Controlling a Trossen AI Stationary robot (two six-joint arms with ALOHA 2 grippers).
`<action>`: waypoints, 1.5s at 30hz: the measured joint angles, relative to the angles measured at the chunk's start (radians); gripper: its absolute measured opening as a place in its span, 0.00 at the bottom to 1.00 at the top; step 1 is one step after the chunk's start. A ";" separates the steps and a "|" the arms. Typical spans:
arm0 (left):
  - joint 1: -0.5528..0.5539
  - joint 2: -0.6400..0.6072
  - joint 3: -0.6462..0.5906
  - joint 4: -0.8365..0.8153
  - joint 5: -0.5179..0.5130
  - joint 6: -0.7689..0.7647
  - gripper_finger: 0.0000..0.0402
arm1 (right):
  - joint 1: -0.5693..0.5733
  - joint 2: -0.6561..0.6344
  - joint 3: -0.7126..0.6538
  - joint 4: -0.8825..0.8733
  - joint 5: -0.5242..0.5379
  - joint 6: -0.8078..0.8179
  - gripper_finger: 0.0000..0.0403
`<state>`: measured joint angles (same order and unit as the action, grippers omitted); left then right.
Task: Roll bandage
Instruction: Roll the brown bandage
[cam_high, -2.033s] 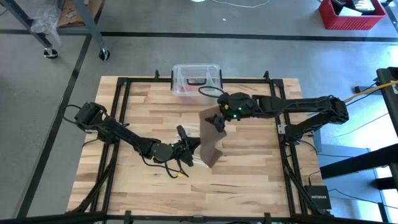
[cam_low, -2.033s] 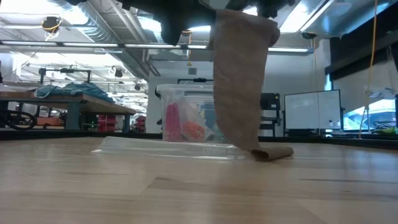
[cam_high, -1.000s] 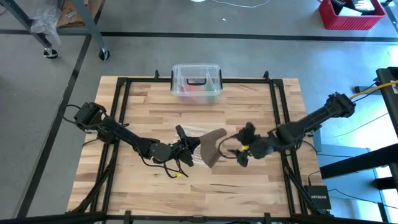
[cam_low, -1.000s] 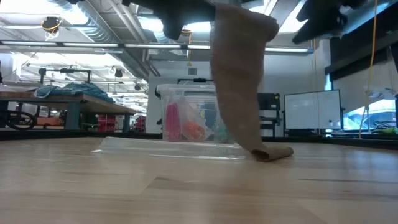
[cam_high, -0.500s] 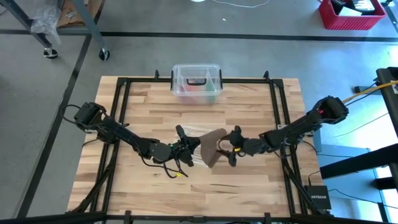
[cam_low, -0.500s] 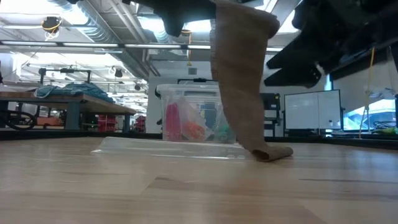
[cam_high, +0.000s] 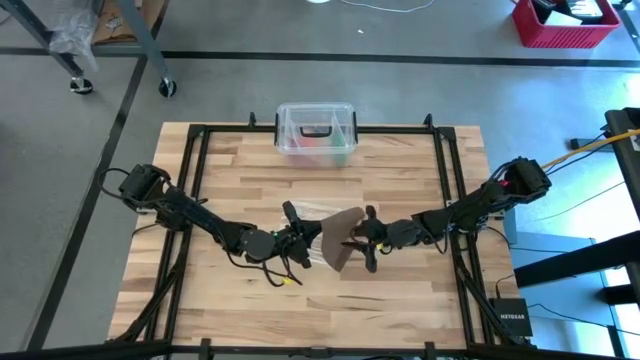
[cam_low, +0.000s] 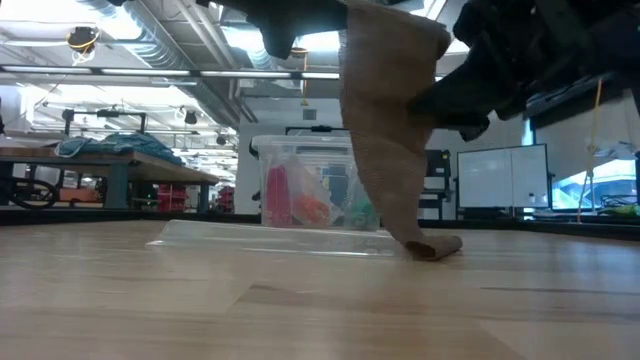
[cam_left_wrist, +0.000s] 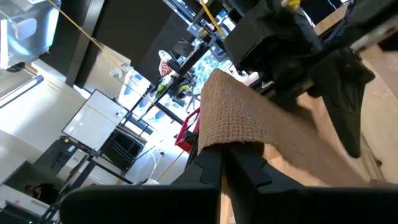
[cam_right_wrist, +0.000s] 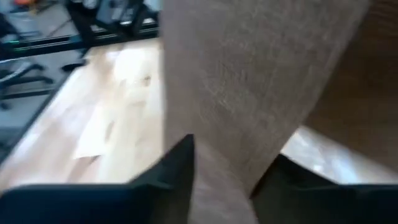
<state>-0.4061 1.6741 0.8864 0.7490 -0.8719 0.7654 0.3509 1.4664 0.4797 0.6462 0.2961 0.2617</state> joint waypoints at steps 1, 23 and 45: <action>0.000 0.000 0.000 0.000 0.000 0.000 0.00 | 0.011 -0.005 0.001 0.004 -0.024 0.004 0.17; 0.000 0.000 0.000 -0.014 0.031 -0.002 0.00 | 0.129 -0.131 0.891 -1.003 0.472 -0.479 0.03; -0.102 -0.032 0.120 -0.206 0.237 0.087 0.00 | -0.381 -0.098 0.934 -1.477 0.056 -0.235 0.51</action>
<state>-0.5082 1.6420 1.0063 0.5428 -0.6347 0.8525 -0.0298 1.3684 1.4133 -0.8311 0.3518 0.0263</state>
